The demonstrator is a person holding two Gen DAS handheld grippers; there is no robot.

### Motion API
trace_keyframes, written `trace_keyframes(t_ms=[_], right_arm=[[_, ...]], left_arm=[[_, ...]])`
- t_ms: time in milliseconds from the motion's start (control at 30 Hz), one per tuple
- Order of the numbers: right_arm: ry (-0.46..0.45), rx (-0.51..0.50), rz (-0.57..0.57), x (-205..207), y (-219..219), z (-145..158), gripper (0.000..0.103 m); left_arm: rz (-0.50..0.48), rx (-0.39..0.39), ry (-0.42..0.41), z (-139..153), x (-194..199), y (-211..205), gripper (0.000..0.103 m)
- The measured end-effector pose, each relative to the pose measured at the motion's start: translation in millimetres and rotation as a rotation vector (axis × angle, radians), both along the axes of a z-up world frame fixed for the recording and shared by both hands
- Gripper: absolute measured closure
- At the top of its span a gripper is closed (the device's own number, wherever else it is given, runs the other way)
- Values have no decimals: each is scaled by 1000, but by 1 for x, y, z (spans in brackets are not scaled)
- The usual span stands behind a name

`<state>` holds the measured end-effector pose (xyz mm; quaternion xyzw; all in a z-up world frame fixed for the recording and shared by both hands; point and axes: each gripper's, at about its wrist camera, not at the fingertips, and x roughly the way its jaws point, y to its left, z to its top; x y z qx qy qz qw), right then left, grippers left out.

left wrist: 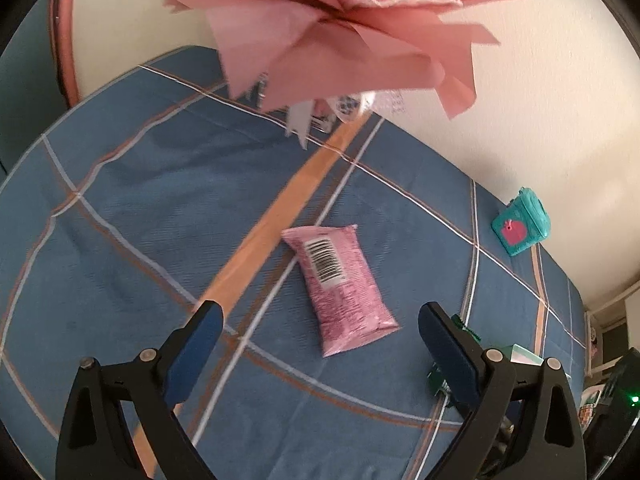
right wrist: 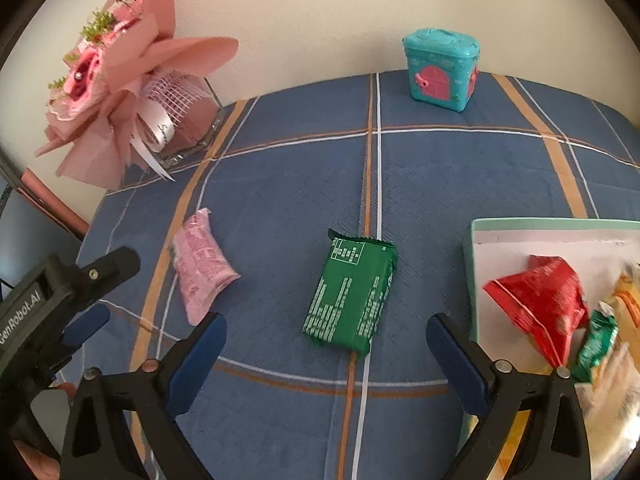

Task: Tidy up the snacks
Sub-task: 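Withdraw both open tools toward the green and pink packets, then grasp the green packet with the right tool while the left tool grasps the pink packet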

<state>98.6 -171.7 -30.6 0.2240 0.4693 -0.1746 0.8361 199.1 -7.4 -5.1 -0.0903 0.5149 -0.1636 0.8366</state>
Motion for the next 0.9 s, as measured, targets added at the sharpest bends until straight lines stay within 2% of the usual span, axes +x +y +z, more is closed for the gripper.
trace_keyframes(t_ms=[100,267,567,733,800,867,900], right_arm=[[12,-8,-5,6,-2,-7,12],[32,-32,5,14,-5,-19,16],[69,-71,20,21,-7,-35,31],[80,-101,32,19,-5,-36,40],[83,-106,36,19,-4,-36,43],[91,-115,38,19,-3,-35,51],[96,-121,37,19,-2,-34,56]], left_arm=[[-22,13,10,-10,7,-14,12],[-60,74,21,-27,14,-36,13],[-74,133,24,-47,21,-48,13],[-58,131,34,-56,25,-48,29],[-52,140,32,-57,26,-48,42],[-54,145,28,-55,25,-47,55],[-55,138,30,-54,24,-46,57]])
